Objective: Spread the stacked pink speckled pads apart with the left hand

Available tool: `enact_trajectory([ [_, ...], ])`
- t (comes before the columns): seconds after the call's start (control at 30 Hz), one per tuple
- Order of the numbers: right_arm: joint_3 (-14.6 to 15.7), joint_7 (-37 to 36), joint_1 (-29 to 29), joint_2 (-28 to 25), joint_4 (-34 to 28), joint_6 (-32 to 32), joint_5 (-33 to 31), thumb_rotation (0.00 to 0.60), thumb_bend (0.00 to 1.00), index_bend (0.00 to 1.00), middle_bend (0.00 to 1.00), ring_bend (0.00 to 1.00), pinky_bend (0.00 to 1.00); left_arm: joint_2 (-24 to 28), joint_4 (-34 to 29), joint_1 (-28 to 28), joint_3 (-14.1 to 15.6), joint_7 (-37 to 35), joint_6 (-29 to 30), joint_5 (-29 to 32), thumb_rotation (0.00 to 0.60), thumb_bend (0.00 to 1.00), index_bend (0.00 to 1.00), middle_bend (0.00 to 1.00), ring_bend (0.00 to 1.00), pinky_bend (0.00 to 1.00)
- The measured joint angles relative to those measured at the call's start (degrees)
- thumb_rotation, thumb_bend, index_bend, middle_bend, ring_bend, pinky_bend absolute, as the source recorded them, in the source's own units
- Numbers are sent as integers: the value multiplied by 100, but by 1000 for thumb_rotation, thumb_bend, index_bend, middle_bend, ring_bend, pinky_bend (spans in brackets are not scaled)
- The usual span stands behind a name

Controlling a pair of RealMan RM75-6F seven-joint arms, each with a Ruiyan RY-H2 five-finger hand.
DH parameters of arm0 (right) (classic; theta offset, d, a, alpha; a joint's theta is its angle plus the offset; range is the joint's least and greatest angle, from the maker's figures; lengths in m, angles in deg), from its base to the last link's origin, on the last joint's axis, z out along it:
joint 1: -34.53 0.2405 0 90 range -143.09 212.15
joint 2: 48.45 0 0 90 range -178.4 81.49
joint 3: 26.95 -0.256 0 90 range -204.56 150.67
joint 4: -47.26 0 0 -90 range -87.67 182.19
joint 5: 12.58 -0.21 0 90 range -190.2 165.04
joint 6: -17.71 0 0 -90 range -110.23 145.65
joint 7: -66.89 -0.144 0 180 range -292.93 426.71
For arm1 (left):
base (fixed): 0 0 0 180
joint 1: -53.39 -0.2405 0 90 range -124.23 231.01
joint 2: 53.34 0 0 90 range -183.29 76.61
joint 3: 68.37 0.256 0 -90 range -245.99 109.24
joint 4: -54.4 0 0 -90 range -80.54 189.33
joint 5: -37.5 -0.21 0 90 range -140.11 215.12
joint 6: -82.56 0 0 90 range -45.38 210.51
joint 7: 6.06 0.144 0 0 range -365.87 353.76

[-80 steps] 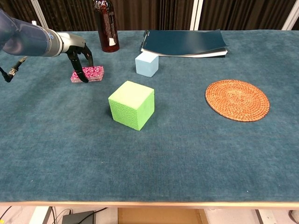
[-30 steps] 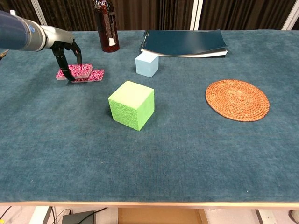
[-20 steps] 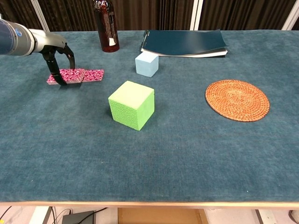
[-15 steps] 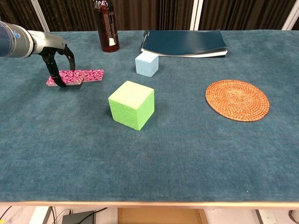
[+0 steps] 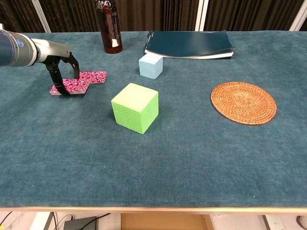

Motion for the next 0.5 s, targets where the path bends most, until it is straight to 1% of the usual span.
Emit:
enact_trajectory([
  [0.5,2,4,5,-4,-3,-20,-12,600,248,79,52,130,146,14,-97,-24,-14,-6,-56,88,600,222,520,178,49,0],
])
